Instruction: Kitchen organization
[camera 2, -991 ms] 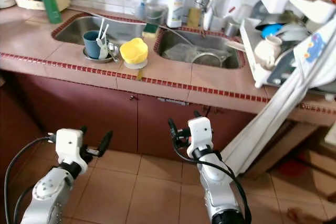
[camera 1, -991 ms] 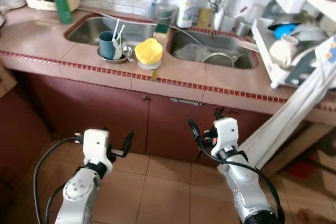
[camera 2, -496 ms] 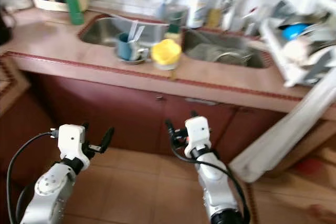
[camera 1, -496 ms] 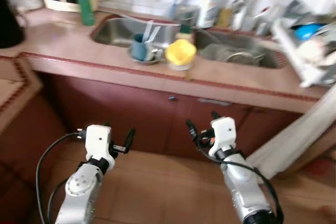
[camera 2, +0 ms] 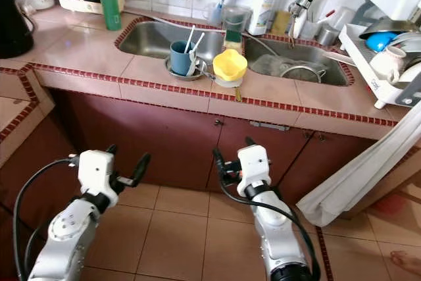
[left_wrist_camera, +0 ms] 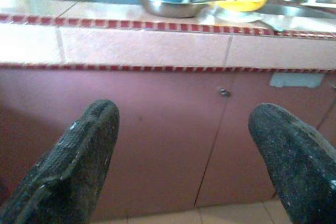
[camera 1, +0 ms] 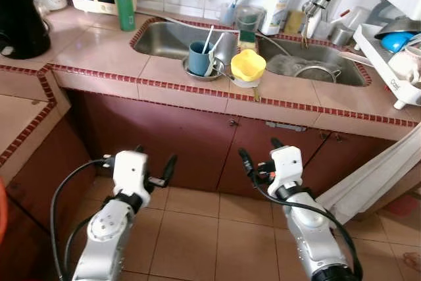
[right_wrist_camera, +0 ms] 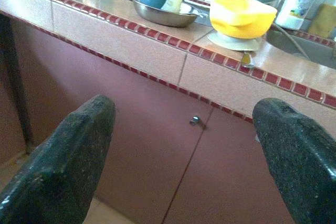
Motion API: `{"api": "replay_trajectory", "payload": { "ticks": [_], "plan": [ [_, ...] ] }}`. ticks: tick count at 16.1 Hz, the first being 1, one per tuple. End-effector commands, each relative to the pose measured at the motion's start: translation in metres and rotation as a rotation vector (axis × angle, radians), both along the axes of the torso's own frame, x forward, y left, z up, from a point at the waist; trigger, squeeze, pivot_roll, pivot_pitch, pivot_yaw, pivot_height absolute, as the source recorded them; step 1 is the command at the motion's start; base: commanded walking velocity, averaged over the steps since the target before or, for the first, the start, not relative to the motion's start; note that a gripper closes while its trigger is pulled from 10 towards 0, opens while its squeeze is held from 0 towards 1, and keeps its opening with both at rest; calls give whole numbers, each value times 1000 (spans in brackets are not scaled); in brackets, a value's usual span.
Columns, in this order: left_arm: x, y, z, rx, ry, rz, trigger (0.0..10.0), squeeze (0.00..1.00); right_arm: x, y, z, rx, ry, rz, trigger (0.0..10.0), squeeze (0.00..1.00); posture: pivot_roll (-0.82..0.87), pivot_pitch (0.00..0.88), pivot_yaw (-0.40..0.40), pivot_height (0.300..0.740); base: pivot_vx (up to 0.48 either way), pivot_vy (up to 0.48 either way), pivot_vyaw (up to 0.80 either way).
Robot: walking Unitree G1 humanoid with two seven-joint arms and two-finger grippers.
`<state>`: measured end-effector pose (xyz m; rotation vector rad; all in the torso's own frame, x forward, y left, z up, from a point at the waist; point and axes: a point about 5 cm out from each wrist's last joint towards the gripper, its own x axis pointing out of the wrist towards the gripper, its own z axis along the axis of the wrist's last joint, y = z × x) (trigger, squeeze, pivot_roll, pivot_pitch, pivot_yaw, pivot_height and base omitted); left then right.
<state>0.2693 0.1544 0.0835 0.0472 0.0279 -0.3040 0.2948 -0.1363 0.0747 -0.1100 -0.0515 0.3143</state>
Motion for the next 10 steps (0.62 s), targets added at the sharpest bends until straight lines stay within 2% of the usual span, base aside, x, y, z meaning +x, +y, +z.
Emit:
{"api": "replay_trajectory", "payload": {
  "ticks": [1, 4, 5, 7, 10],
  "plan": [
    [4, -4, 13, 22, -60, -21, 10000, 0, 5, -8, 13, -5, -48, -18, 10000, 0, 18, 0, -87, 740, 0, 0, 0],
    [7, -6, 28, 30, -106, -51, 10000, 0, 11, -16, 29, -46, -116, -20, 10000, 0, 14, 0, -85, 740, 0, 0, 0],
    [10, -9, 42, 31, -150, -73, 10000, 0, 17, -22, 46, -63, -175, -26, 10000, 0, 10, 0, -83, 740, 0, 0, 0],
    [13, -12, 51, 21, -170, -101, 10000, 0, 21, -25, 64, -71, -243, -24, 10000, 0, 8, 0, -83, 740, 0, 0, 0],
    [15, -13, 58, 16, -181, -131, 10000, 0, 23, -31, 73, -65, -270, -44, 10000, 0, 3, 0, -81, 740, 0, 0, 0]
  ]
}}
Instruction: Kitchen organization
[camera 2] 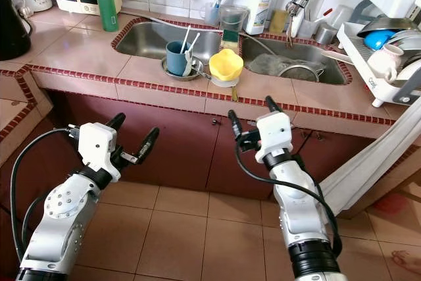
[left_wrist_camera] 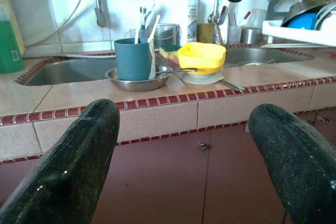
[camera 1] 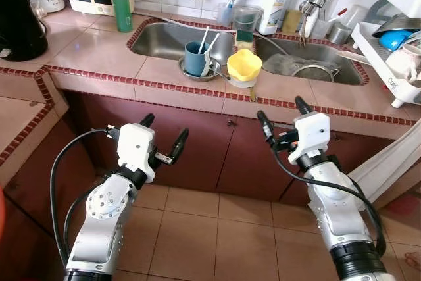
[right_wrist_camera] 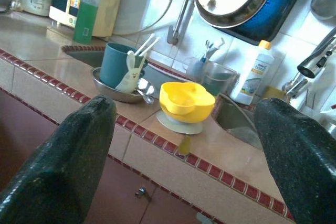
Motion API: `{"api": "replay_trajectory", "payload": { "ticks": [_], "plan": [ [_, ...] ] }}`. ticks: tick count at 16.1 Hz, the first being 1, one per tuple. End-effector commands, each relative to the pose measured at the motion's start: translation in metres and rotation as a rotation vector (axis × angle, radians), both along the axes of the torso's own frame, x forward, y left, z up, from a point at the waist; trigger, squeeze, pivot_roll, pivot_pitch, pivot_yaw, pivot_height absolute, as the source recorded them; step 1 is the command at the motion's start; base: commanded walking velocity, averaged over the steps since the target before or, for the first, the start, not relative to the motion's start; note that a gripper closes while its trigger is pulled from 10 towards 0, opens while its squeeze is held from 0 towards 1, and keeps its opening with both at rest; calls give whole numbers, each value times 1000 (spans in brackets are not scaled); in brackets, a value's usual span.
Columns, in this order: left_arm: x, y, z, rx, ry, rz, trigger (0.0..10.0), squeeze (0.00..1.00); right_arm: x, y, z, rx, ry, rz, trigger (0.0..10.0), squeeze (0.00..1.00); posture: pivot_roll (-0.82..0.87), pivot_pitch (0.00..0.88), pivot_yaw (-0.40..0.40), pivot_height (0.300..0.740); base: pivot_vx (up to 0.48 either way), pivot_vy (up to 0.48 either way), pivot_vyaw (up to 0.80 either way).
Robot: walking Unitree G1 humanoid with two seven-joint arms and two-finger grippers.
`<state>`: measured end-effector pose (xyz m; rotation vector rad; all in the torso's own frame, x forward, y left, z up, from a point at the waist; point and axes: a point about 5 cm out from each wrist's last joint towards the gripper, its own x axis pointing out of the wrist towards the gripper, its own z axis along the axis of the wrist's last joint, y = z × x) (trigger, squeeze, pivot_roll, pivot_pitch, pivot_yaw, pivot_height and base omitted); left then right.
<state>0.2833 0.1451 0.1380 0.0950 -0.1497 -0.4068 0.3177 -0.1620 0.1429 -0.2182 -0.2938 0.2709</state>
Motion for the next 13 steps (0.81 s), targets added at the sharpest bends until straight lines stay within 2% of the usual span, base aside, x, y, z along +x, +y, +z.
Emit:
{"api": "replay_trajectory", "payload": {
  "ticks": [1, 3, 5, 10, 13],
  "plan": [
    [4, -2, 2, 15, 2, -12, 10000, 0, 1, -10, 3, 7, -7, -33, 10000, 0, 5, 0, -84, 740, 0, 0, 0],
    [5, -3, 4, 7, 8, -17, 10000, 0, 0, -8, 3, 7, -6, -34, 10000, 0, 1, 0, -80, 740, 0, 0, 0],
    [6, -4, 6, 22, 9, -32, 10000, 0, 0, -6, 2, 8, -4, -33, 10000, 0, 0, 0, -74, 740, 279, 0, 0],
    [12, -3, 11, 16, -2, -25, 10000, 0, -1, -6, 1, 14, 1, -43, 10000, 0, -2, 0, -65, 740, 374, 0, 0],
    [13, -8, 12, 9, -4, -35, 10000, 0, 0, -4, 1, 21, -3, -46, 10000, 0, -5, 0, -62, 740, 405, 0, 0]
  ]
}}
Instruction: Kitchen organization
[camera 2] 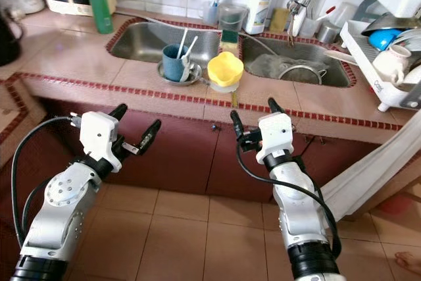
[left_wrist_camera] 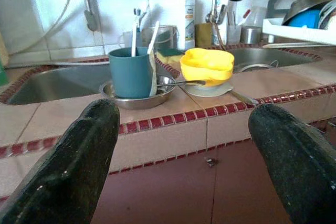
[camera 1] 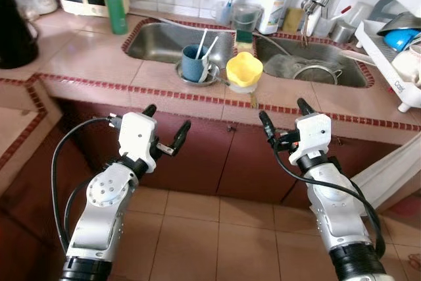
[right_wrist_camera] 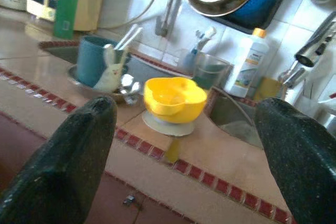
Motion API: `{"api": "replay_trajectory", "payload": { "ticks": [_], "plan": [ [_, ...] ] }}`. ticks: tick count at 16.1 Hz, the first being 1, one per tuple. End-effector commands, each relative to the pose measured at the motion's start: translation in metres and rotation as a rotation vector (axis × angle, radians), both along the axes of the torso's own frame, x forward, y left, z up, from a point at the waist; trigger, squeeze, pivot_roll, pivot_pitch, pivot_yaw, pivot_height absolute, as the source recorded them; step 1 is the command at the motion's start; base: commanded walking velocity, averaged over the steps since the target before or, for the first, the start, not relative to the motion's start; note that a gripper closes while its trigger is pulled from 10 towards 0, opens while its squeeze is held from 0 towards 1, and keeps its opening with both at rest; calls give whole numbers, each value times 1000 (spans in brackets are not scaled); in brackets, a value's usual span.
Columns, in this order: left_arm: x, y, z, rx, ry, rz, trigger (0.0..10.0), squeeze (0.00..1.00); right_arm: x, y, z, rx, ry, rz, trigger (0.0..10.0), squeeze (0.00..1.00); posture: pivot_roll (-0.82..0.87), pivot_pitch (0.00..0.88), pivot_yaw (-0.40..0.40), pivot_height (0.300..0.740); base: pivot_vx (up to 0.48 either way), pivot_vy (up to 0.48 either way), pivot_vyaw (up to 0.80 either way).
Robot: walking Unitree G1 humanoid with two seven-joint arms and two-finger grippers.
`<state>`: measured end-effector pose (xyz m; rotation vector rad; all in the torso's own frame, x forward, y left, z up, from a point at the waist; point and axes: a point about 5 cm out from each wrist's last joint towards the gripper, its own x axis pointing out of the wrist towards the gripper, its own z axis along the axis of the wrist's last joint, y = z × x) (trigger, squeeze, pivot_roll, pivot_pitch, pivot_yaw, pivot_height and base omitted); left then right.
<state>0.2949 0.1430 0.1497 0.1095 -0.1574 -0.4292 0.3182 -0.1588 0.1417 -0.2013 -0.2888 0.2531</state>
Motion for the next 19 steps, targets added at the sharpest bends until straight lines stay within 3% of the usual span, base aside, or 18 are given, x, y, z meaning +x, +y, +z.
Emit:
{"api": "replay_trajectory", "payload": {
  "ticks": [1, 15, 19],
  "plan": [
    [2, -6, 0, -6, 7, -17, 10000, 0, 0, -8, 3, 2, -9, -31, 10000, 0, -3, 0, -63, 740, 405, 0, 0],
    [6, -7, 5, -19, -18, -15, 10000, 0, 7, -6, 6, 1, -18, -22, 10000, 0, 9, 0, -73, 740, 396, 0, 0],
    [3, -9, 6, -31, -39, -48, 10000, 0, 7, 0, 5, 0, -16, -3, 10000, 0, 8, 0, -69, 740, 0, 0, 0]
  ]
}}
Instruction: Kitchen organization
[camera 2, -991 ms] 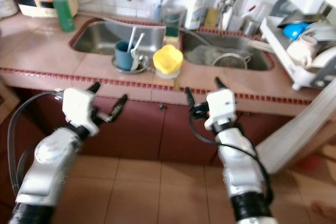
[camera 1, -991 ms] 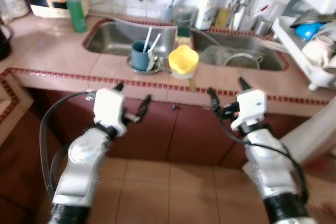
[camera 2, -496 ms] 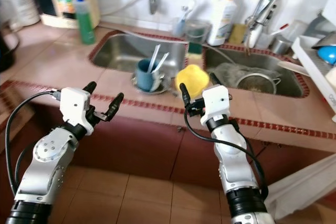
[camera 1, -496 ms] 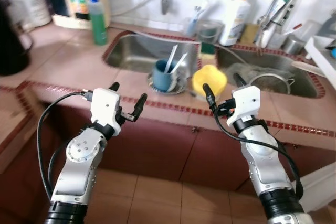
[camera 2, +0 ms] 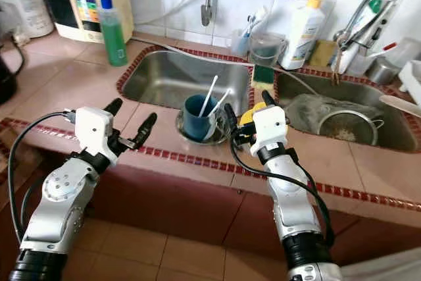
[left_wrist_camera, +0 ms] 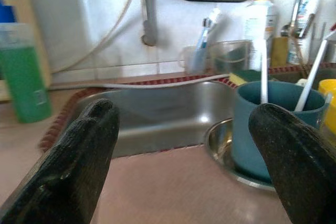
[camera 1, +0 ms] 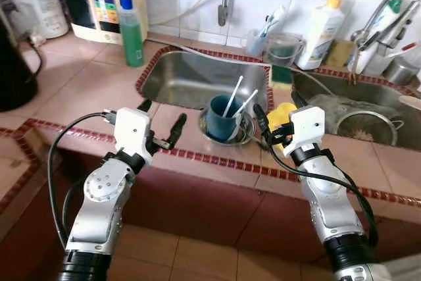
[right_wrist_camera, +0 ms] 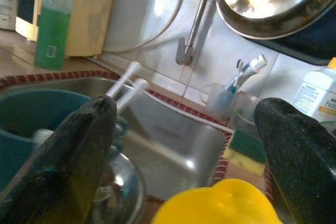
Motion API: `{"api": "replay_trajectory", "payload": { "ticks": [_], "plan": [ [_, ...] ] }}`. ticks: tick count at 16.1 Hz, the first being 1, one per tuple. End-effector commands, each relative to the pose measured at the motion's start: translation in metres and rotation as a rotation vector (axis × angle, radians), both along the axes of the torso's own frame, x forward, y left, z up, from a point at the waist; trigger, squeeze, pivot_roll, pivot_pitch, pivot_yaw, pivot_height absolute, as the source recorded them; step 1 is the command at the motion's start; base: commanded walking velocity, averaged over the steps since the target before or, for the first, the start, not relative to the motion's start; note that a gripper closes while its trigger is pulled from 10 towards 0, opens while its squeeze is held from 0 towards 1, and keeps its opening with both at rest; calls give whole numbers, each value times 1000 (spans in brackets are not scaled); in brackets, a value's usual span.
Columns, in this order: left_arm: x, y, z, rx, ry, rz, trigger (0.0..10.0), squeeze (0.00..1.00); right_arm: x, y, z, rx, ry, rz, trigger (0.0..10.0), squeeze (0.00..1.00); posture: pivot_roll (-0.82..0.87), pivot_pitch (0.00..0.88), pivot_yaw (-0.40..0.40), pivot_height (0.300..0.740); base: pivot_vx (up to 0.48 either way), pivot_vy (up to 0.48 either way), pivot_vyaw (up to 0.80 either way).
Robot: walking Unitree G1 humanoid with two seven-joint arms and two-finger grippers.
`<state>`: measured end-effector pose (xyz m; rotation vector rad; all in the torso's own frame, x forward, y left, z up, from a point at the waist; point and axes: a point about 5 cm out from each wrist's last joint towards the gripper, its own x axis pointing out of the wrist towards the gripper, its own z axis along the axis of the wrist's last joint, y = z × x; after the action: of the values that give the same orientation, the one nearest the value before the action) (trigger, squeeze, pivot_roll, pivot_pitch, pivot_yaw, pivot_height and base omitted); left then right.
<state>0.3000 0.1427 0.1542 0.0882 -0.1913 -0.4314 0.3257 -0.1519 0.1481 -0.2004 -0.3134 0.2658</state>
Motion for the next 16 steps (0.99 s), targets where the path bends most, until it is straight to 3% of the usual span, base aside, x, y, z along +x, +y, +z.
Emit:
{"api": "replay_trajectory", "payload": {
  "ticks": [1, 4, 14, 16],
  "plan": [
    [-2, -9, 2, 1, -13, -45, 10000, 0, 0, -6, -2, -4, 7, -15, 10000, 0, 8, 0, -69, 740, 0, 0, 0],
    [-4, -12, 2, 5, -19, -57, 10000, 0, 0, -6, -2, -4, 7, -13, 10000, 0, 9, 0, -70, 740, 0, 0, 0],
    [-6, -17, -1, -2, -16, -82, 10000, 0, 0, -4, -4, -17, 8, 6, 10000, 0, 10, 0, -79, 740, 0, -468, 0],
    [-6, -17, -3, -5, 1, -72, 10000, 0, 0, -4, -4, -21, 9, 10, 10000, 0, 9, 0, -80, 740, 0, 0, 0]
  ]
}}
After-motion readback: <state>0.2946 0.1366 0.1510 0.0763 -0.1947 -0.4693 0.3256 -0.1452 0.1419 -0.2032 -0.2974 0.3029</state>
